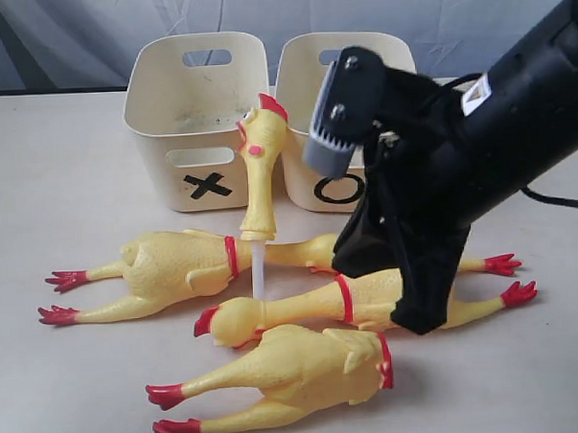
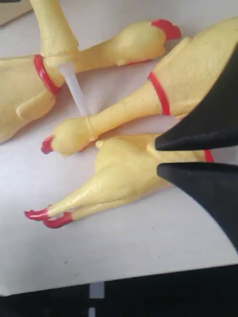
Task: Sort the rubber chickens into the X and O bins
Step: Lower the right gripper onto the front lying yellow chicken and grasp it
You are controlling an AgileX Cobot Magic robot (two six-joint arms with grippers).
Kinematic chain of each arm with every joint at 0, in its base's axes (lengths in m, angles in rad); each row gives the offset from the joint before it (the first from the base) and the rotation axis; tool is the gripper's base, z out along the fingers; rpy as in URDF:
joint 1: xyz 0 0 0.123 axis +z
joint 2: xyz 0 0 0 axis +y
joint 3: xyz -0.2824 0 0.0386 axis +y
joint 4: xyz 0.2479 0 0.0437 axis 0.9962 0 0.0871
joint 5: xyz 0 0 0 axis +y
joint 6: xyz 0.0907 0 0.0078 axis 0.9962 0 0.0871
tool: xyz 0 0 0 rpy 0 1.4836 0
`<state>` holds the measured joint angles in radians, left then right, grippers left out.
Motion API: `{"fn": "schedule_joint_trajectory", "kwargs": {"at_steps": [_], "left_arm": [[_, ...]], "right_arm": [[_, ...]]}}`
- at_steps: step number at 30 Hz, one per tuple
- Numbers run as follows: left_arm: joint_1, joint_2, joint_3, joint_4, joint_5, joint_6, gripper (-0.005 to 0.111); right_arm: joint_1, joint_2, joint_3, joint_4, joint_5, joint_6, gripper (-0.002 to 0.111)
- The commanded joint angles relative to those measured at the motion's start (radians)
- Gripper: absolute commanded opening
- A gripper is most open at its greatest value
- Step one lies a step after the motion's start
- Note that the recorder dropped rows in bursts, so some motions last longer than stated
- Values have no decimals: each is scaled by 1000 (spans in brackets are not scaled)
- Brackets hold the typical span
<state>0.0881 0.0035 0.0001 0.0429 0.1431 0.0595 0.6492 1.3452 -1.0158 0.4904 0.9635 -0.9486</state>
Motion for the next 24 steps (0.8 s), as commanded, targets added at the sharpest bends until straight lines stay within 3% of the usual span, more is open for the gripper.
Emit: {"fn": "schedule_joint_trajectory", "kwargs": {"at_steps": [1, 3, 7, 8, 14, 24], "left_arm": [[-10, -3, 0, 0, -8, -2, 0], [-10, -3, 0, 0, -8, -2, 0], [-10, -3, 0, 0, -8, -2, 0], [-10, -3, 0, 0, -8, -2, 0], [-10, -3, 0, 0, -8, -2, 0], [-10, -3, 0, 0, -8, -2, 0]], "right_arm": [[59, 59, 3, -135, -74, 28, 18], [68, 80, 3, -168, -110, 36, 36], [74, 128, 3, -146, -135, 69, 84], [74, 145, 3, -141, -136, 81, 89], [119, 264, 3, -153, -166, 83, 81], [240, 395, 3, -194, -211, 11, 84]]}}
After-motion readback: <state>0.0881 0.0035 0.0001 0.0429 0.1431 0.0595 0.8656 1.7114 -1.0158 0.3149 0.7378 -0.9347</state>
